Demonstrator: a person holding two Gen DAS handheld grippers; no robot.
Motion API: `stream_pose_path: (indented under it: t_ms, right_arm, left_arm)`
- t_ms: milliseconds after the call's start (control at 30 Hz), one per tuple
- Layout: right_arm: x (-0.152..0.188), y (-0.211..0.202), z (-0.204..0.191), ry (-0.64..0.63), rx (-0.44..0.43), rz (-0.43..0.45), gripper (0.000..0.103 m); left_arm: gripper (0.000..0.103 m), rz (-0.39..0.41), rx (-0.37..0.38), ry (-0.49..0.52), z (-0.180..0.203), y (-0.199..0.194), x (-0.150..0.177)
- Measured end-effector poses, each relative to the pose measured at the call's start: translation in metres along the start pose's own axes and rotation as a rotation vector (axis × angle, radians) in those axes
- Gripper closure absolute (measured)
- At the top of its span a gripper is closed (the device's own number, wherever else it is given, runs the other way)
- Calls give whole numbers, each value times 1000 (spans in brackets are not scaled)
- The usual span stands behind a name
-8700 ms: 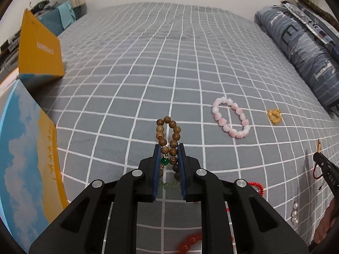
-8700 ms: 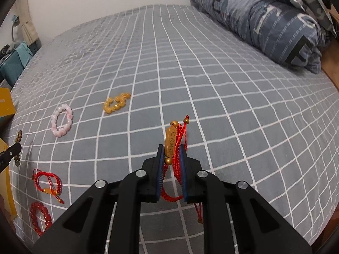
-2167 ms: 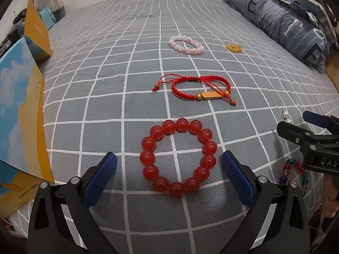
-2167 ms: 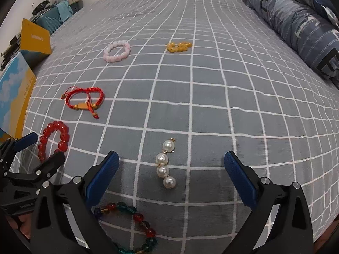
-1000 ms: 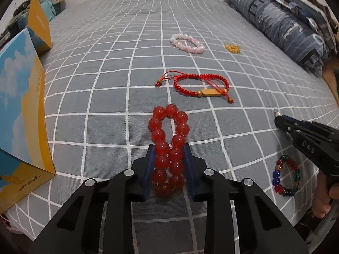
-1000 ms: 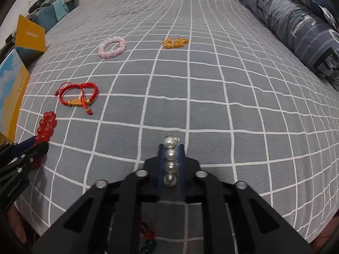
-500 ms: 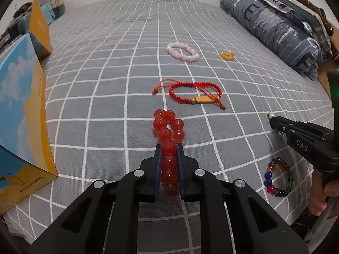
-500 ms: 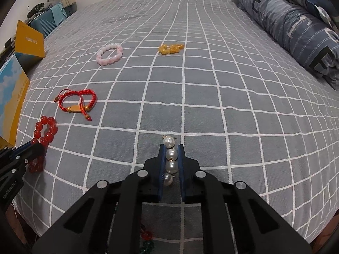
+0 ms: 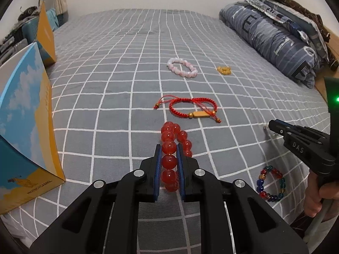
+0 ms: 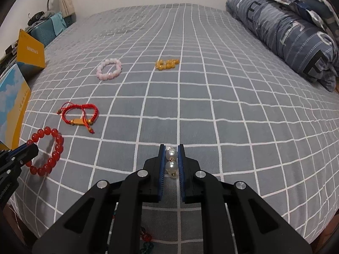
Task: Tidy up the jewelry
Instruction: 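Lift both held items and carry them toward the white box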
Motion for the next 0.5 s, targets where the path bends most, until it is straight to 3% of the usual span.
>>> stream_pose_path:
  t_ms: [267, 500]
  right_arm:
    - [-3, -13, -9, -46, -1, 84, 92]
    - [-5, -24, -12, -56, -10, 150, 92]
  left_arm:
    - [90, 72, 43, -8, 2, -17, -3]
    - [90, 143, 10, -28, 0, -29, -6]
Point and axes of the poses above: each gripper's, at about its wrist camera, not at the fingertips, and y roughly the way its jaws point, z to its right, x to its underside, the point moved 1 cm from there along y, roughly the way its jaws point, and after that the axes turned 11 degrees about -x, right-handed, at the moved point
